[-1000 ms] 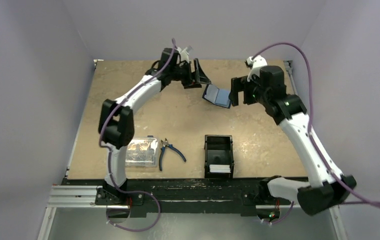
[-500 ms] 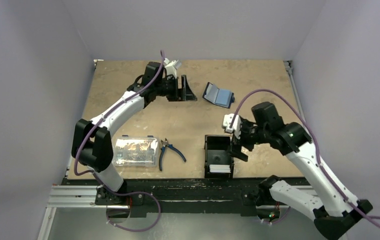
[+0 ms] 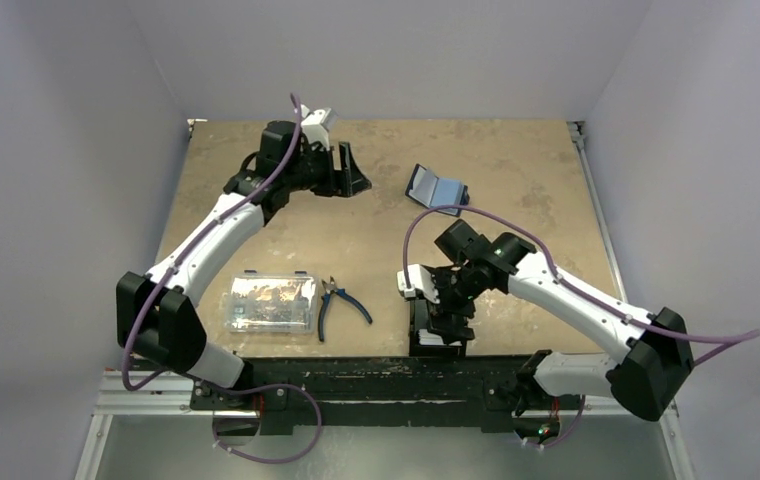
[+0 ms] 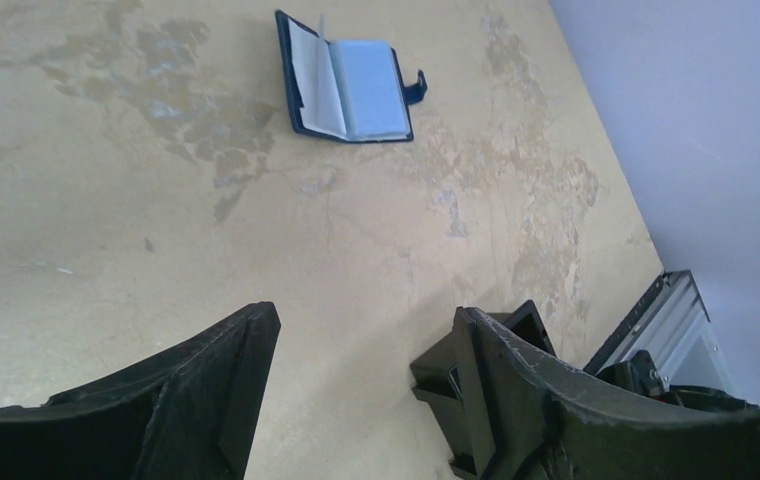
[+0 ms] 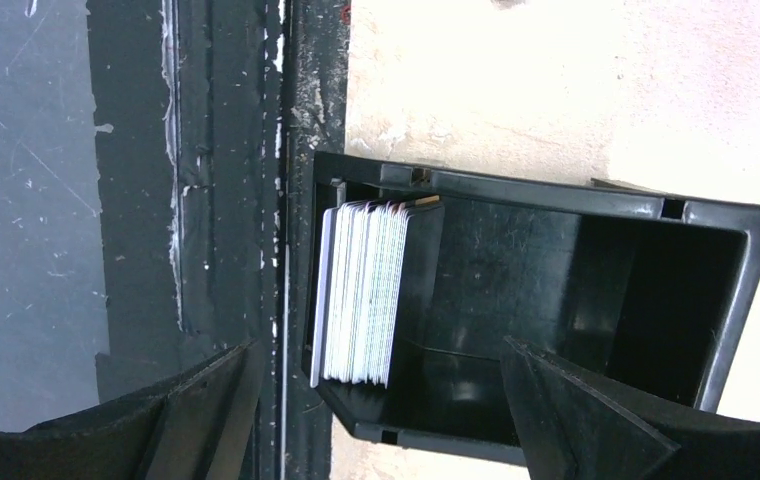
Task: Put the credit cards into the card holder
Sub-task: Pick up the credit card from the storage box.
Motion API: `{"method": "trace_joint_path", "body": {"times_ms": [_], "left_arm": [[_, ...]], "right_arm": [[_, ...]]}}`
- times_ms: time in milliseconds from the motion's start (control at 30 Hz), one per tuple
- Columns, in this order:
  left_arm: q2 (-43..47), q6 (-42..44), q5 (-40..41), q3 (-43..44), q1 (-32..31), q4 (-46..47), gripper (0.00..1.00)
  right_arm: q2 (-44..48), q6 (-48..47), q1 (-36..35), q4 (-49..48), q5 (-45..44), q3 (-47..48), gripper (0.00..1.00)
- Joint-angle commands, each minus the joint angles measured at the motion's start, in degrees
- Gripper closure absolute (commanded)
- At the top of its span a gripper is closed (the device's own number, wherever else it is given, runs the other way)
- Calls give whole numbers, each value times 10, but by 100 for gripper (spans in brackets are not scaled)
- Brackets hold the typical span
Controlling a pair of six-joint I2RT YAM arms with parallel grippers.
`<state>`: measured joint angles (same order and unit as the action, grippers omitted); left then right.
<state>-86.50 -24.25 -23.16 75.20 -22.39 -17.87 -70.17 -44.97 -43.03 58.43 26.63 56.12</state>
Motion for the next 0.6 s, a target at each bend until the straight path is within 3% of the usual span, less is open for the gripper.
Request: {"method": "trace_joint_path", "body": {"times_ms": [0, 567], "left_arm": [[22, 15, 15, 11, 28, 10, 31], [20, 6, -7, 5, 41, 20, 32]], "right_arm": [[-18, -2, -11, -35, 20, -3, 2], [-77, 18, -30, -59, 9, -23, 1]]}}
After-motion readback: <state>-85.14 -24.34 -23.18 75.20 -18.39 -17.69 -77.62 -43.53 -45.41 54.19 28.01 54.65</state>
